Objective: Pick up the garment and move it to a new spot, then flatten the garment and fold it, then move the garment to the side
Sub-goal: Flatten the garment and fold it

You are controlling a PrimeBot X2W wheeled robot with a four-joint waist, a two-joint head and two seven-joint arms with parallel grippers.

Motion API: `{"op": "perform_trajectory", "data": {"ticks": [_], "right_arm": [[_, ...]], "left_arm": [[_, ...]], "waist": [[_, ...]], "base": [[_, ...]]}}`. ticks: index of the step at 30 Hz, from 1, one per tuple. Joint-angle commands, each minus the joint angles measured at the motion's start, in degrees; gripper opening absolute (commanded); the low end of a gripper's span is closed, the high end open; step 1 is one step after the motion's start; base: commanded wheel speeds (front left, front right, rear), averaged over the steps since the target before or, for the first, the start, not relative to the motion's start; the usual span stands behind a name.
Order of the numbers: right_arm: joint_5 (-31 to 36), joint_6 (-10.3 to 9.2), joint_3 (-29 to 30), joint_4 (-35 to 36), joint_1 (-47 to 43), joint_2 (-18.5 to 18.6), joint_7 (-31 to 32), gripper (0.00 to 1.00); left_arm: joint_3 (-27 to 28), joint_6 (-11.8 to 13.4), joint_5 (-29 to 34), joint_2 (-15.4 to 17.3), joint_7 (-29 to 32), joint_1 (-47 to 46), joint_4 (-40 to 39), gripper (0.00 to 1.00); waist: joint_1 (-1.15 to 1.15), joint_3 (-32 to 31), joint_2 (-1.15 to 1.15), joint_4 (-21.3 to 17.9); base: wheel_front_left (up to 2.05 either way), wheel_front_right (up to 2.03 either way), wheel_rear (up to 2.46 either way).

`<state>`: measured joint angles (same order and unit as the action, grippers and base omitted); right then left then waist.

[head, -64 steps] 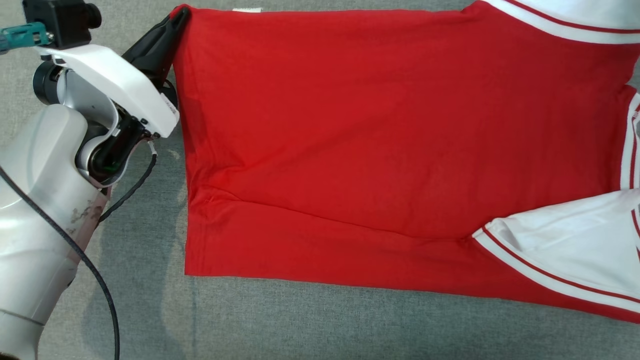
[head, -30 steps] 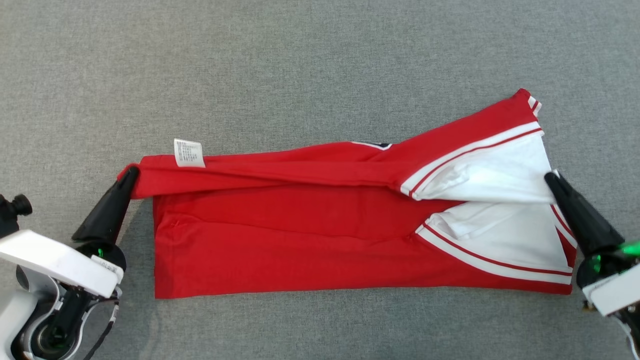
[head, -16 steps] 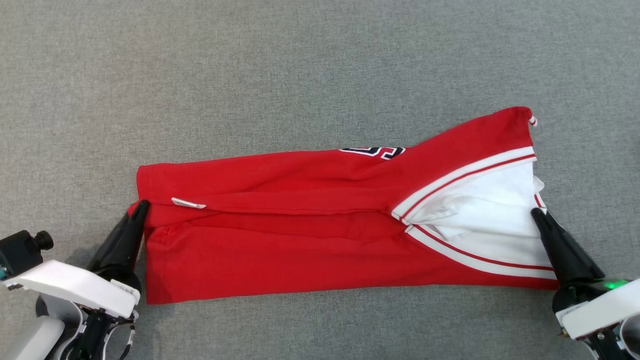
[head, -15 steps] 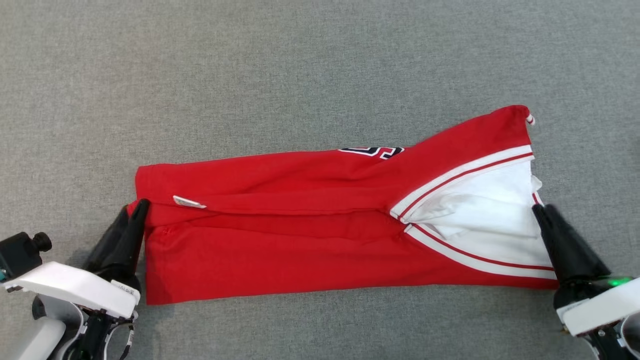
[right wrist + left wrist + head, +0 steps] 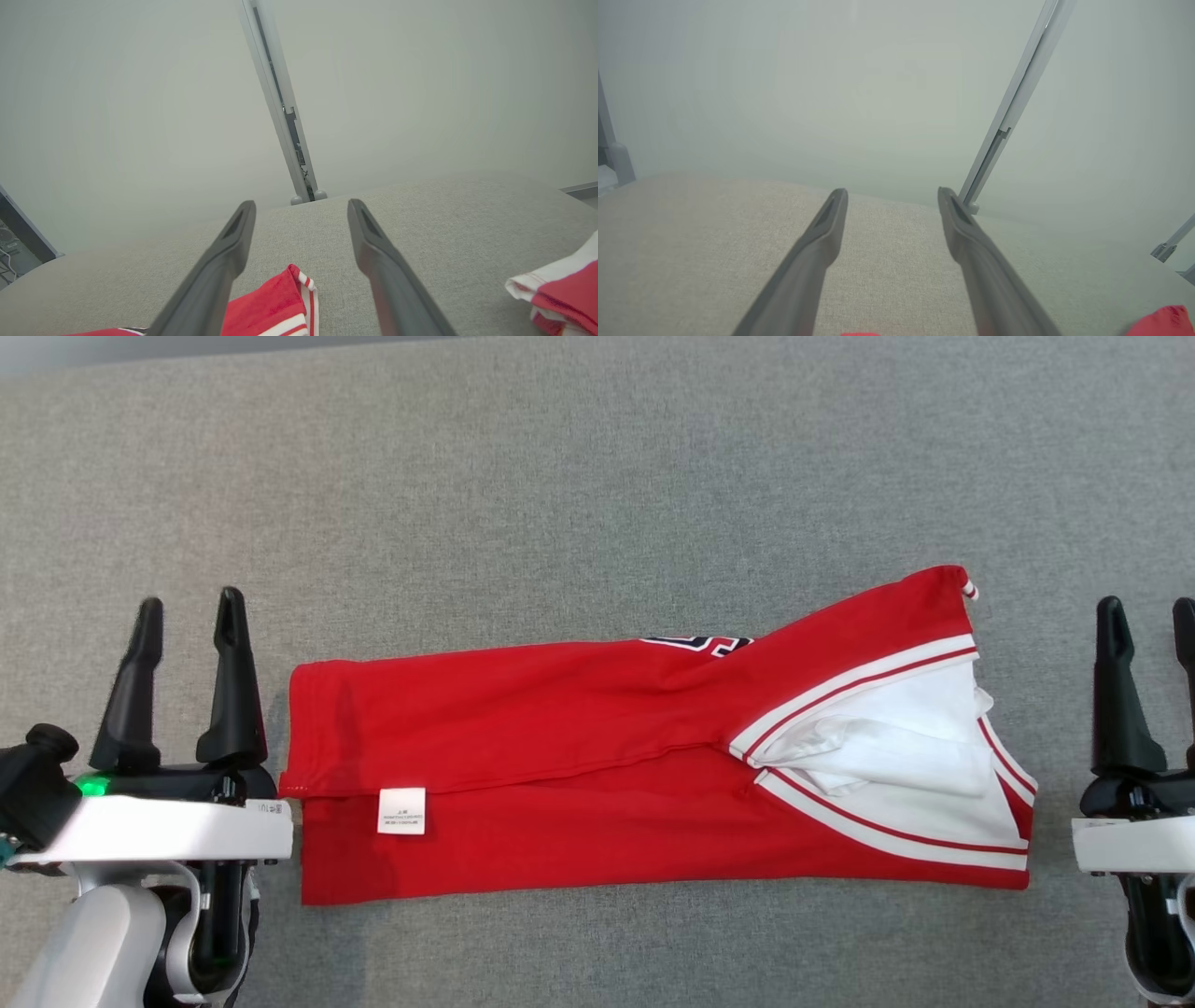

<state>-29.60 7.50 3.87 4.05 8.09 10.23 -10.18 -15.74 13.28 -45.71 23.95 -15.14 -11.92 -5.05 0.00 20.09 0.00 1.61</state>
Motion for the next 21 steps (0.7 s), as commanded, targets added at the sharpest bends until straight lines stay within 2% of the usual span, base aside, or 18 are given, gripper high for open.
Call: {"op": "perform_trajectory", "data": {"ticks": [1, 5, 8, 16, 21], "right_arm": [[2.92, -0.03, 0.11, -0.45, 0.82, -0.28, -0.59, 1.0], [10.08, -0.03, -1.05, -1.79, 1.31, -0.58, -1.09, 1.0], [12.99, -0.03, -2.16, -3.31, 0.34, -1.28, -1.23, 1.0], [14.33, -0.03, -3.0, -7.77, -1.49, -2.31, -1.96, 1.0], [13.77, -0.03, -2.48, -9.64, -1.35, -1.47, -1.74, 1.0]], "left_arm": [[1.4, 0.56, 3.76, -0.68, -0.01, 0.36, -0.87, 1.0], [2.94, 0.3, 12.0, -2.69, -0.01, 1.26, -2.03, 1.0], [4.38, -0.67, 16.23, -3.76, -0.02, 2.34, -1.18, 1.0], [7.33, -4.79, 22.08, -7.52, -0.02, 5.94, 1.94, 1.0], [8.18, -6.77, 24.28, -8.95, -0.03, 6.33, 3.17, 1.0]], "waist": [[0.0, -1.01, 0.0, -0.13], [0.0, -2.6, 0.0, -0.44], [0.0, -3.73, 0.0, -0.65], [0.0, -5.82, 0.0, 0.16], [0.0, -6.25, 0.0, 1.56]], "base": [[0.0, 0.0, 0.0], [0.0, 0.0, 0.0], [0.0, 0.0, 0.0], [0.0, 0.0, 0.0], [0.0, 0.0, 0.0]]}}
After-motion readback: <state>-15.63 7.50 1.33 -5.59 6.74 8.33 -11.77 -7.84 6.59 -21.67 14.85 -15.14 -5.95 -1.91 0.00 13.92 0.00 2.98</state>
